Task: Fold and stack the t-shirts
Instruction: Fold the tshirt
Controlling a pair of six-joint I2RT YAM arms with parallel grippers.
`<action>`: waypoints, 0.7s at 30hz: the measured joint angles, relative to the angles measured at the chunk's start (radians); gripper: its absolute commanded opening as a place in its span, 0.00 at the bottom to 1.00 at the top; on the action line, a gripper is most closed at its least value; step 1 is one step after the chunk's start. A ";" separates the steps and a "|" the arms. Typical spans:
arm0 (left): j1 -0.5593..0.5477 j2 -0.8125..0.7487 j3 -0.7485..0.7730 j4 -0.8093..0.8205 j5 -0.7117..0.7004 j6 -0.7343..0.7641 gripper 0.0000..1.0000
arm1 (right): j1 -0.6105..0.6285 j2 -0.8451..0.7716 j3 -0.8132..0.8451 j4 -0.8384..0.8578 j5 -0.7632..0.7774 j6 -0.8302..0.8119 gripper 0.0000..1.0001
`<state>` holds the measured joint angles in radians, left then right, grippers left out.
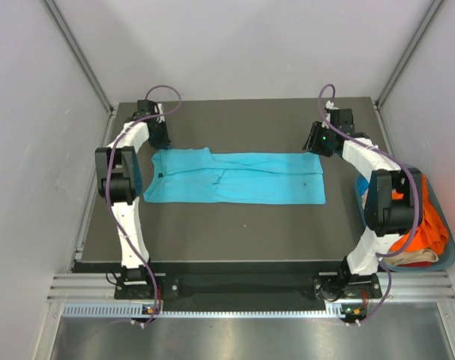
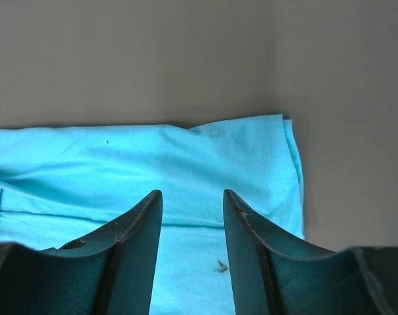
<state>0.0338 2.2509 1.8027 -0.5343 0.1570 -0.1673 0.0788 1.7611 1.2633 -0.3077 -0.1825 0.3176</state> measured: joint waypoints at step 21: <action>-0.016 -0.206 -0.142 0.001 0.100 -0.018 0.00 | 0.073 0.000 0.001 0.000 -0.003 -0.002 0.45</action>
<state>0.0177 2.0445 1.6611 -0.5335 0.2573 -0.1848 0.1516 1.7607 1.2640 -0.3080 -0.1860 0.3161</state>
